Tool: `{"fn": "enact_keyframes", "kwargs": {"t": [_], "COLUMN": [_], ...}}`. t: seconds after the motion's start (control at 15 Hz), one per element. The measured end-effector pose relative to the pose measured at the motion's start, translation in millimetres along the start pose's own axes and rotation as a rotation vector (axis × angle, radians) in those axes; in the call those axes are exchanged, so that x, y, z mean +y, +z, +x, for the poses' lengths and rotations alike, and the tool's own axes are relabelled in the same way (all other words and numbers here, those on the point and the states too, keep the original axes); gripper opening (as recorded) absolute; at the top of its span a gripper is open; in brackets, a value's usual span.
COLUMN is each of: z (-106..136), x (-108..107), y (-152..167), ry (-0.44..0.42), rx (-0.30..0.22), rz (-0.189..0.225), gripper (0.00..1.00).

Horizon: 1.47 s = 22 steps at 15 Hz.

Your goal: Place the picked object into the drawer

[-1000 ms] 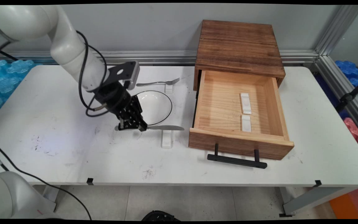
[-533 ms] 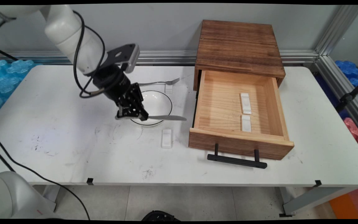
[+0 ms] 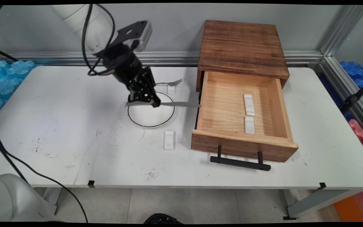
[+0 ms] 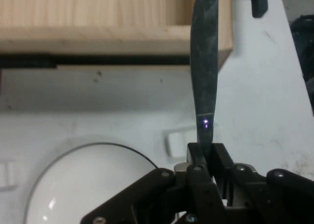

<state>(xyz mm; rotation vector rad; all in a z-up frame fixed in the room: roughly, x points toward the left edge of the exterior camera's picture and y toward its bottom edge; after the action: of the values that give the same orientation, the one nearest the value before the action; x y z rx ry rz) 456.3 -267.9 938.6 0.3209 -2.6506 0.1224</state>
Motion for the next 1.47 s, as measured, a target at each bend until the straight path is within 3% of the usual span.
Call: {"fn": "enact_keyframes", "kwargs": {"t": [0.53, 1.07, 1.47], "z": [48.6, 108.5, 141.0], "x": [-27.4, -47.7, -52.2], "y": [-3.6, 22.8, 46.3], "ry": [0.024, 0.023, 0.023], "rx": [0.020, 0.056, 0.054], "rz": [0.051, 0.096, 0.091], "gripper": [0.00, 0.00, 0.00]}}
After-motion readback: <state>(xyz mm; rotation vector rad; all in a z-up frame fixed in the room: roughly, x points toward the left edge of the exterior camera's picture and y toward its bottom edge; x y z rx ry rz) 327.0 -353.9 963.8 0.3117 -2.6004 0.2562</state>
